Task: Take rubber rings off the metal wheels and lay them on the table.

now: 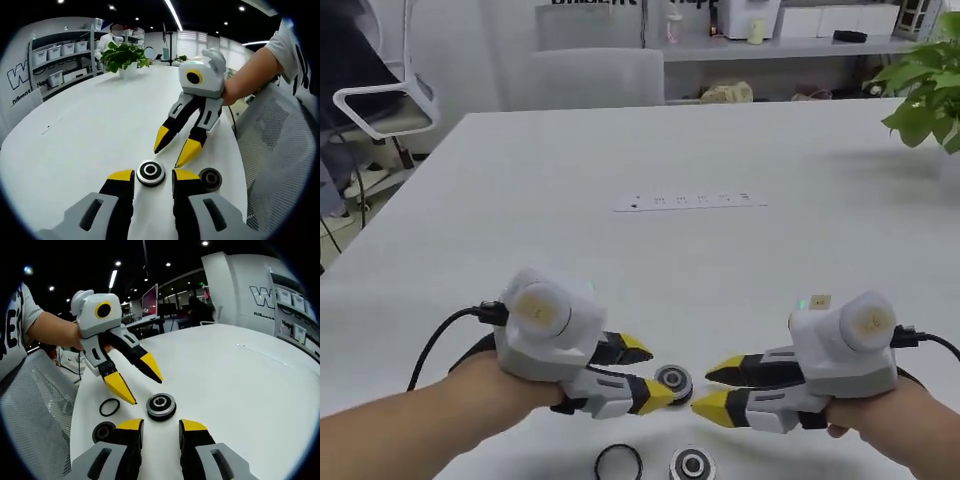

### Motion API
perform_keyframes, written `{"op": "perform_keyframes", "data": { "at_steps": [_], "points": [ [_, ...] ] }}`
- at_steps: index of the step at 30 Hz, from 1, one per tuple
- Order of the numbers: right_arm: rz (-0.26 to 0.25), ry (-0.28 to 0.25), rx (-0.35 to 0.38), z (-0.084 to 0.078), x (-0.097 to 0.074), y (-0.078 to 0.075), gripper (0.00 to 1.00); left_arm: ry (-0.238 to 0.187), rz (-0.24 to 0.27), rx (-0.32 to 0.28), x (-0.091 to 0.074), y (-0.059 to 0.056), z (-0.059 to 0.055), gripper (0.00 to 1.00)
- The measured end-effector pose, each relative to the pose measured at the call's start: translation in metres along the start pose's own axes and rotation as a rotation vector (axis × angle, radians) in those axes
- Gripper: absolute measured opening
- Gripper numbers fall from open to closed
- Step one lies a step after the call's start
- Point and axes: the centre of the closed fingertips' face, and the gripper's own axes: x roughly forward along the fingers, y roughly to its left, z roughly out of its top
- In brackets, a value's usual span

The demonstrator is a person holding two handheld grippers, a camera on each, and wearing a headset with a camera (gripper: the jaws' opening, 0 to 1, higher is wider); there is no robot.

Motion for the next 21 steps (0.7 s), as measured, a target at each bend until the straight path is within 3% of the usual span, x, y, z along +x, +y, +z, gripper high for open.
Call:
{"op": "perform_keyframes", "data": {
  "at_steps": [11,21],
  "points": [
    [0.001,-0.003,0.006,-0.002,0.0,0.0,0.27,0.02,0.0,-0.036,0.013,-0.001,-0.003,0.18],
    [0.002,-0.002,0.002,-0.002,0.001,0.001,0.26,0.035,0.021,-0.012,0.015,0.002,-0.006,0.1]
  ]
}}
